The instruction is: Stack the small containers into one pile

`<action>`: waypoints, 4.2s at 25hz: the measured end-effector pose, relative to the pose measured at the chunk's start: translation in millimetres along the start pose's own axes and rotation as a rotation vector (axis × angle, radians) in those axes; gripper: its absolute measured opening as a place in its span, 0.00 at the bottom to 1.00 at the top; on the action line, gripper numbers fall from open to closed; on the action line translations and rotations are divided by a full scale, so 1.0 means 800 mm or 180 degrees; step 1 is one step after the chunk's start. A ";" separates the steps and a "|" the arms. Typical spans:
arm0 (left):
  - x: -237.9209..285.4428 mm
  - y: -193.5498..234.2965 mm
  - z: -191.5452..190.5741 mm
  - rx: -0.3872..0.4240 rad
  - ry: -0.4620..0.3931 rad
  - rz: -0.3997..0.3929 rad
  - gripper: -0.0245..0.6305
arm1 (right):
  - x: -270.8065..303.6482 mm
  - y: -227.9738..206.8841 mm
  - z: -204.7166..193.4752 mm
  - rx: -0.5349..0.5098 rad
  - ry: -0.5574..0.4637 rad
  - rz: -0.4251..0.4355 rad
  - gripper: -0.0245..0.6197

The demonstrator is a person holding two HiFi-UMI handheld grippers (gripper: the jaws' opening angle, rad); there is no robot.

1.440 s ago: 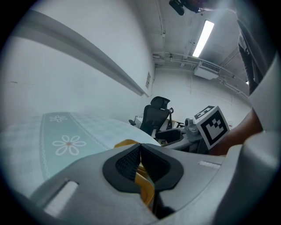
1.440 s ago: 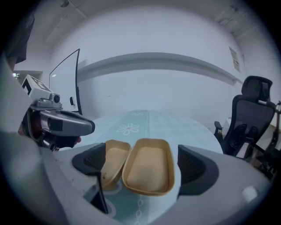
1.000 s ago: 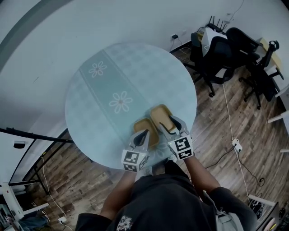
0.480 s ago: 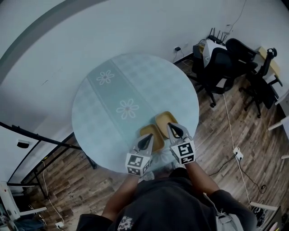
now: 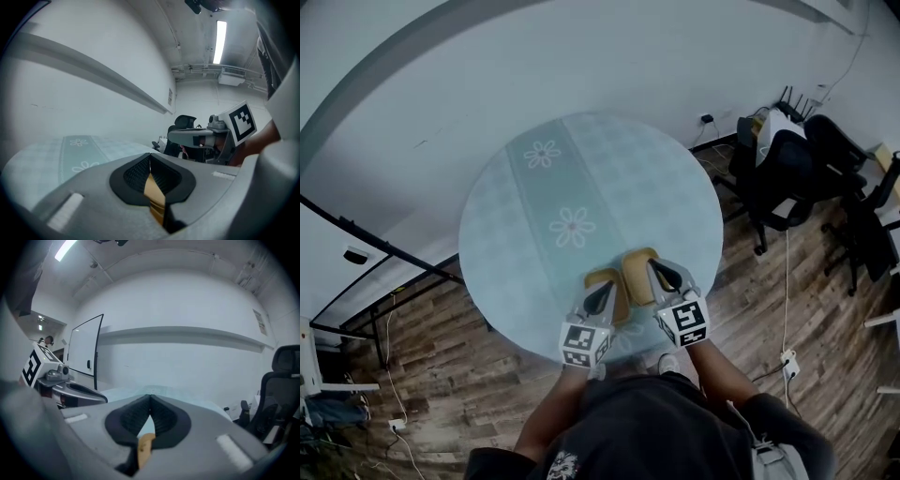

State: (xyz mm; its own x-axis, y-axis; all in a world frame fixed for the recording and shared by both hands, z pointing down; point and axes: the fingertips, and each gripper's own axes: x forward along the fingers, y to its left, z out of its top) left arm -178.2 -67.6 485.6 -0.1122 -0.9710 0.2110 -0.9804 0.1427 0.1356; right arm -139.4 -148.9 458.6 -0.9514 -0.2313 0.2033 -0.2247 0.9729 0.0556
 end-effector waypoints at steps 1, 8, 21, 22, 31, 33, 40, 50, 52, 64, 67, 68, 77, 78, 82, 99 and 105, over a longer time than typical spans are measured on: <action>0.003 -0.003 -0.001 -0.0003 -0.0002 0.0089 0.05 | -0.001 -0.005 -0.001 0.0001 -0.0010 0.0087 0.04; 0.005 -0.027 -0.017 -0.0051 -0.0014 0.0665 0.05 | -0.008 -0.021 -0.016 -0.0065 -0.0053 0.0606 0.04; -0.056 -0.073 -0.070 -0.0228 0.0012 0.1628 0.05 | -0.057 0.021 -0.041 -0.0066 -0.0195 0.1344 0.04; -0.061 -0.075 -0.074 -0.0250 0.0006 0.1687 0.05 | -0.060 0.026 -0.045 -0.0073 -0.0186 0.1382 0.04; -0.083 -0.083 -0.131 -0.0455 -0.0003 0.1985 0.05 | -0.070 0.049 -0.090 -0.0142 -0.0073 0.1557 0.04; -0.084 -0.081 -0.148 -0.0523 0.0024 0.2047 0.05 | -0.071 0.050 -0.097 -0.0158 -0.0044 0.1578 0.04; -0.077 -0.079 -0.181 -0.0452 0.0158 0.2107 0.05 | -0.080 0.047 -0.117 -0.0131 0.0035 0.1596 0.04; -0.070 -0.057 -0.218 -0.0597 0.0346 0.2154 0.62 | -0.081 0.061 -0.132 -0.0090 0.0081 0.1678 0.04; -0.065 -0.050 -0.223 -0.0612 0.0435 0.2183 0.76 | -0.082 0.063 -0.134 -0.0089 0.0081 0.1695 0.04; -0.027 -0.011 -0.249 -0.0658 0.0910 0.2196 0.90 | -0.074 0.045 -0.156 0.0004 0.0169 0.1646 0.04; -0.020 -0.004 -0.252 -0.0691 0.1006 0.2210 0.90 | -0.071 0.038 -0.159 0.0028 0.0191 0.1626 0.04; -0.017 -0.002 -0.252 -0.0675 0.1052 0.2208 0.90 | -0.070 0.036 -0.161 0.0030 0.0199 0.1621 0.04; -0.002 0.006 -0.267 -0.0748 0.1328 0.2222 0.90 | -0.072 0.009 -0.167 0.0058 0.0255 0.1556 0.04; -0.001 0.007 -0.268 -0.0762 0.1337 0.2225 0.90 | -0.073 0.006 -0.168 0.0054 0.0260 0.1549 0.04; -0.001 0.013 -0.268 -0.0775 0.1370 0.2262 0.90 | -0.076 -0.001 -0.172 0.0016 0.0318 0.1539 0.04; -0.001 0.021 -0.260 -0.0617 0.1309 0.2256 0.87 | -0.076 0.002 -0.173 0.0006 0.0348 0.1603 0.04; -0.015 0.018 -0.250 -0.0609 0.1176 0.2335 0.85 | -0.080 0.005 -0.171 0.0008 0.0329 0.1598 0.04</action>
State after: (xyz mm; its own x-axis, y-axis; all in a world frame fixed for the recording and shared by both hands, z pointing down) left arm -158.9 -15.7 678.5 -0.6172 -0.4992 0.6082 -0.6316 0.7753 -0.0047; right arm -50.4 -131.3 579.3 -0.9164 0.2650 0.2999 0.2540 0.9642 -0.0761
